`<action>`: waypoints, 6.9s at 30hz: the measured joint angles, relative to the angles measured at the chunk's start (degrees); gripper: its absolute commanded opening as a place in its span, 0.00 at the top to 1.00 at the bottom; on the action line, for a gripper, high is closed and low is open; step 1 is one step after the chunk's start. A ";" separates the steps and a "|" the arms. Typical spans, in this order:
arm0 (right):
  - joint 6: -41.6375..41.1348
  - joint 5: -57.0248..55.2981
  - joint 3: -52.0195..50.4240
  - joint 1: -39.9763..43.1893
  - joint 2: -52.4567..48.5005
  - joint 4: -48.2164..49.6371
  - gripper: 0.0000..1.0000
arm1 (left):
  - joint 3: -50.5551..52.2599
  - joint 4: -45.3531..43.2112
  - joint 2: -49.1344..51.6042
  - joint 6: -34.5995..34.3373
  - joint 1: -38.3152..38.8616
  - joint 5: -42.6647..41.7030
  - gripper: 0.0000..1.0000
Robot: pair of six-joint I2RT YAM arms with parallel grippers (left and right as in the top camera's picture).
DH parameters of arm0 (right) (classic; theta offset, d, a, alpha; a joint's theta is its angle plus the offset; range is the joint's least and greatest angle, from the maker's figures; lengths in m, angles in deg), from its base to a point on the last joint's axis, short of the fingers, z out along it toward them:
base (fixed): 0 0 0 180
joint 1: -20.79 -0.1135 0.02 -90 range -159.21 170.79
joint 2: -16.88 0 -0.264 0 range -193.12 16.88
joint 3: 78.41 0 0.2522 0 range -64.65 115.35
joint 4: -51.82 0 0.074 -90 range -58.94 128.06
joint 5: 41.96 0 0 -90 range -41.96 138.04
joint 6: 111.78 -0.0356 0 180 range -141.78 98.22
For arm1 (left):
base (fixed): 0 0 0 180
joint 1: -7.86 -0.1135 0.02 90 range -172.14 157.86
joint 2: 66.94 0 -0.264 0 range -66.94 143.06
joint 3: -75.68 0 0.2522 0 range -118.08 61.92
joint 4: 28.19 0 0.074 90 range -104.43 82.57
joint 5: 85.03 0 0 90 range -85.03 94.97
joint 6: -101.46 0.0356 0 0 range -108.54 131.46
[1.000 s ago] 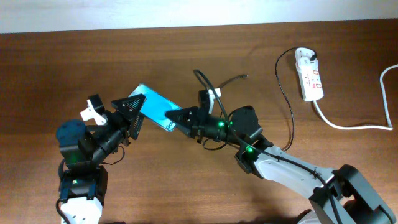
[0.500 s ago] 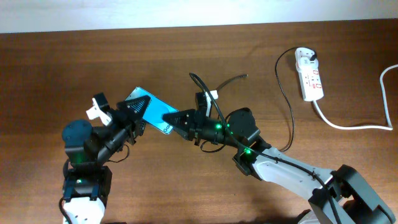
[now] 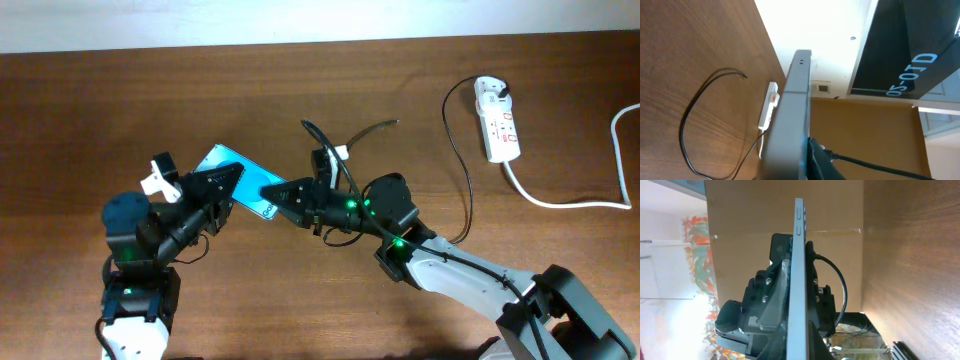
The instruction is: Plug charger to phone and switch on socket
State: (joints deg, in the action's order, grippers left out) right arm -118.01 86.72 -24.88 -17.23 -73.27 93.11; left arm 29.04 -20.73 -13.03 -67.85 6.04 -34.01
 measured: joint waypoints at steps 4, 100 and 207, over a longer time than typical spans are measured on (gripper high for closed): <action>-0.79 0.22 0.00 0.07 0.00 0.11 0.86 | 0.02 -0.20 0.00 0.39 0.00 -0.22 1.00; 37.73 -51.23 29.24 17.31 -31.10 -46.82 0.90 | 0.76 6.97 3.65 3.26 -6.03 -11.58 1.00; 96.91 -33.11 69.31 22.56 -43.87 -120.65 0.95 | 0.76 6.97 3.65 3.26 -6.03 -12.72 1.00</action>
State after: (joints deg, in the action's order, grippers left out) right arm -21.09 53.60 44.43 5.33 -117.14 -27.54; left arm 29.80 -13.76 -9.38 -64.59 0.00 -46.73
